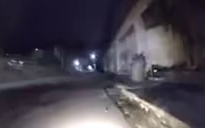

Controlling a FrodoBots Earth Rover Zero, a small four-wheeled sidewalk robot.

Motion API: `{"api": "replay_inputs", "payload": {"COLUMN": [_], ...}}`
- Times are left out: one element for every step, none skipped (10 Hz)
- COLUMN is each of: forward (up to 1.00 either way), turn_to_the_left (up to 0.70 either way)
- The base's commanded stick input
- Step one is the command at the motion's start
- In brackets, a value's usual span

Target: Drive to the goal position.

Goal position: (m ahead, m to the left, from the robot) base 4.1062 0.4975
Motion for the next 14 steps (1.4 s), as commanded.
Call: {"api": "replay_inputs", "payload": {"forward": [0.70,0.70,0.70,0.70,0.70,0.70,0.70,0.70,0.70,0.70,0.70,0.70,0.70,0.70], "turn_to_the_left": [-0.01,0.00,0.00,0.00,0.00,0.00,0.00,0.00,0.00,0.00,0.00,0.00,0.00,0.00]}}
